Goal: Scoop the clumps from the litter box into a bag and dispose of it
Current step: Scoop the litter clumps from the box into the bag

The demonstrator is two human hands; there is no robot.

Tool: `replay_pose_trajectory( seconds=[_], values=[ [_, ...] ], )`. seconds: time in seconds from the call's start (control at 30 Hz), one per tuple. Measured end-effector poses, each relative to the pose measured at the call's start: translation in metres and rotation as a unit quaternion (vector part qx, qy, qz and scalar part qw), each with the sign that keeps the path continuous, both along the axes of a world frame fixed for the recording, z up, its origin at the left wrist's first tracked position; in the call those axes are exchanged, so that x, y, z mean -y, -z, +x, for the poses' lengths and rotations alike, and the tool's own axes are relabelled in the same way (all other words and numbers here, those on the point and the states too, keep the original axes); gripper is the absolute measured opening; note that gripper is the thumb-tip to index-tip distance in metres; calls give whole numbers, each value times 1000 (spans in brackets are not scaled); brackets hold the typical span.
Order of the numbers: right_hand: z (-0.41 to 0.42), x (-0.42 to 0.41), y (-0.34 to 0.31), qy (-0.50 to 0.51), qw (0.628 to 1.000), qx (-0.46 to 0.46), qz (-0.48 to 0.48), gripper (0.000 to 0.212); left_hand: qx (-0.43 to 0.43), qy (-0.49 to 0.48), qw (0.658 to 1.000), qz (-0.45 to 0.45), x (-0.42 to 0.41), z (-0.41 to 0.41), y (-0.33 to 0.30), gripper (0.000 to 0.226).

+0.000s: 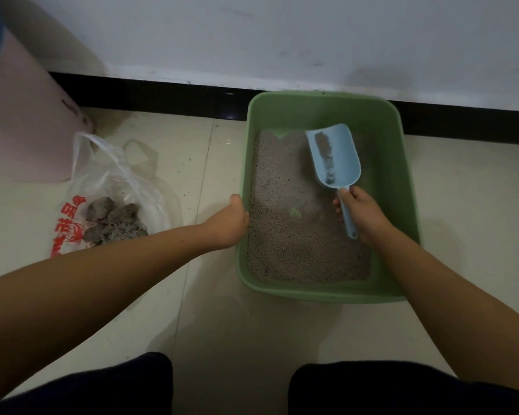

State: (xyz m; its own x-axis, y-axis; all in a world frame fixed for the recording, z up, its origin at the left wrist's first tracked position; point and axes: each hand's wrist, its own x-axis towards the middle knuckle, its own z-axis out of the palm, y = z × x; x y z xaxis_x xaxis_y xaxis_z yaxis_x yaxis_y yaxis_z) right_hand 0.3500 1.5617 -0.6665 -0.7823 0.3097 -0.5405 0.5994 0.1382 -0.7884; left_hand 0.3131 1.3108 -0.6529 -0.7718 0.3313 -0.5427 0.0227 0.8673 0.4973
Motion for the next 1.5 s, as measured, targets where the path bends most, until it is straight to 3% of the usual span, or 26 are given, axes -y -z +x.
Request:
replay_pose_trajectory(
  seconds=[0.13, 0.23, 0.37, 0.5, 0.6, 0.67, 0.77, 0.83, 0.97, 1.03, 1.07, 1.13, 1.27, 1.37, 1.5],
  values=[
    [11, 12, -34, -112, 991, -23, 65, 22, 39, 8, 997, 68, 20, 0, -4, 22],
    [9, 34, -70, -220, 962, -56, 154, 30, 20, -111, 983, 145, 60, 0, -6, 26],
    [-5, 85, -114, -365, 898, -79, 234, 32, -205, -202, 958, 3, 152, -6, -4, 20],
    [-25, 155, -126, -503, 825, -56, 251, 21, -278, -236, 916, -169, 235, -3, 5, 41],
    [-41, 208, -119, -579, 769, -51, 267, 19, -228, -269, 914, -200, 262, 11, 11, 60],
    [-53, 241, -112, -611, 734, -48, 293, 23, -140, -308, 926, -167, 273, 16, 20, 67],
    [-67, 281, -104, -633, 679, -63, 366, 34, -23, -366, 929, -46, 287, 17, 24, 44],
    [-71, 299, -103, -638, 629, -92, 434, 39, -21, -339, 940, -42, 293, 17, 23, 29],
    [-70, 316, -111, -651, 544, -132, 513, 36, -39, -297, 952, -58, 294, 16, 21, 29],
    [-69, 316, -116, -643, 519, -148, 543, 35, -37, -293, 953, -63, 293, 15, 21, 29],
    [-68, 312, -120, -635, 519, -153, 552, 35, -36, -296, 952, -70, 291, 14, 20, 29],
    [-72, 294, -132, -607, 563, -142, 543, 37, -69, -308, 944, -97, 284, 12, 14, 32],
    [-82, 207, -162, -496, 730, -106, 458, 38, -205, -235, 944, -111, 246, 0, -3, 37],
    [-71, 120, -173, -337, 825, -94, 443, 43, -183, -146, 972, -8, 183, -8, -16, 33],
    [-29, 25, -173, -183, 876, -27, 446, 47, -80, -23, 994, 66, 87, 5, -39, 38]
  ],
)
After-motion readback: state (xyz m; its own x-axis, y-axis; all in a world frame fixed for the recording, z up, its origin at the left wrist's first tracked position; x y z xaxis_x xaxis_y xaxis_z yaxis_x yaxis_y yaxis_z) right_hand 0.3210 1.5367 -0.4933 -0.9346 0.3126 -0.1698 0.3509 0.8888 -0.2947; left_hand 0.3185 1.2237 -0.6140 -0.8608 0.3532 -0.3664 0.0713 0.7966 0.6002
